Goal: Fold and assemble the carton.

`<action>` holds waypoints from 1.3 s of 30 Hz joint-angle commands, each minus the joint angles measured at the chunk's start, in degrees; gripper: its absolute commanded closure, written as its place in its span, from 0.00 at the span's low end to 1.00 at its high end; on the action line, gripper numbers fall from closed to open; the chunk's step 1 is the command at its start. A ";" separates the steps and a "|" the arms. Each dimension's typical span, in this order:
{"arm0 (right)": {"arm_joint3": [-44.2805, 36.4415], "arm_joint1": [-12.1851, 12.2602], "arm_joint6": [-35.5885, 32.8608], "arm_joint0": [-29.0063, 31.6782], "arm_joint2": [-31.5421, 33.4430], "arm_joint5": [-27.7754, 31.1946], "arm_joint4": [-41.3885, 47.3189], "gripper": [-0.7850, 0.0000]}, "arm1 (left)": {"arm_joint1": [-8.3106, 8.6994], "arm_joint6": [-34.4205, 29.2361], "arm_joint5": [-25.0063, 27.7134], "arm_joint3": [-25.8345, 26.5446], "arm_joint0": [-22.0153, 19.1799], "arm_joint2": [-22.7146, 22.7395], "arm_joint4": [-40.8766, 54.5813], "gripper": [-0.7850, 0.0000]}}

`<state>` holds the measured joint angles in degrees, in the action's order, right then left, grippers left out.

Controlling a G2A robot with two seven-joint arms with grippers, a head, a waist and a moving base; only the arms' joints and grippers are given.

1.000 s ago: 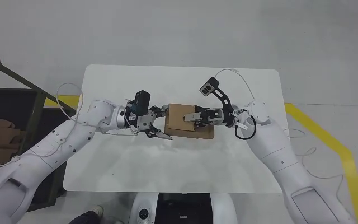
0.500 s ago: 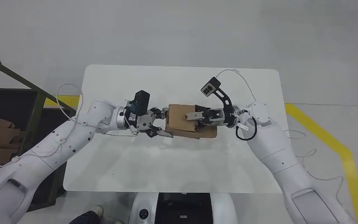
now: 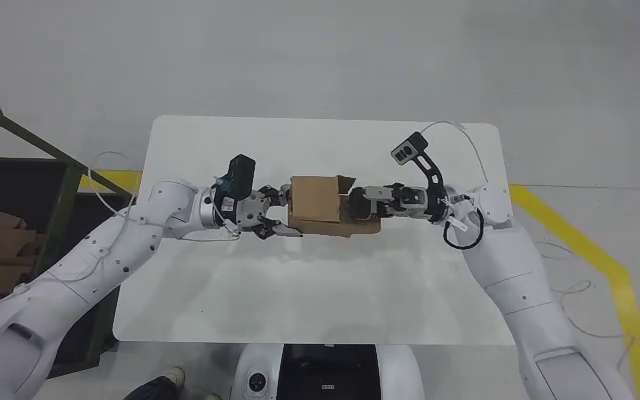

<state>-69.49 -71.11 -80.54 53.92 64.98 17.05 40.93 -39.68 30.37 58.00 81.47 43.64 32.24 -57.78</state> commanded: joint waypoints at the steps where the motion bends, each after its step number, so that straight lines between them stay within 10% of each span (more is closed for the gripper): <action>1: -1.89 0.42 1.54 1.08 1.15 0.45 -2.04 0.57 | 0.14 -0.40 0.00 -1.08 0.38 0.56 0.32 0.37; 7: -7.58 1.45 6.47 4.35 3.01 -0.06 -9.10 1.00 | 0.72 0.85 -0.75 -3.10 2.26 4.27 3.19 0.35; 15: -12.73 1.54 5.03 5.37 0.40 -4.85 -9.00 1.00 | 1.23 -0.64 -1.43 -2.96 5.12 8.11 3.40 0.33; 21: -10.42 0.75 9.92 3.67 -3.22 -5.13 -11.01 1.00 | 0.72 -1.51 -0.70 -1.68 6.34 9.38 3.25 0.53; 39: -7.93 -0.16 12.72 -0.87 -6.08 -1.77 -12.08 1.00 | -1.67 -2.85 0.00 -1.16 7.32 10.31 2.95 0.51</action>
<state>-77.70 -71.23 -67.96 53.25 58.98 14.95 28.78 -41.26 27.46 58.00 80.35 50.95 42.57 -54.85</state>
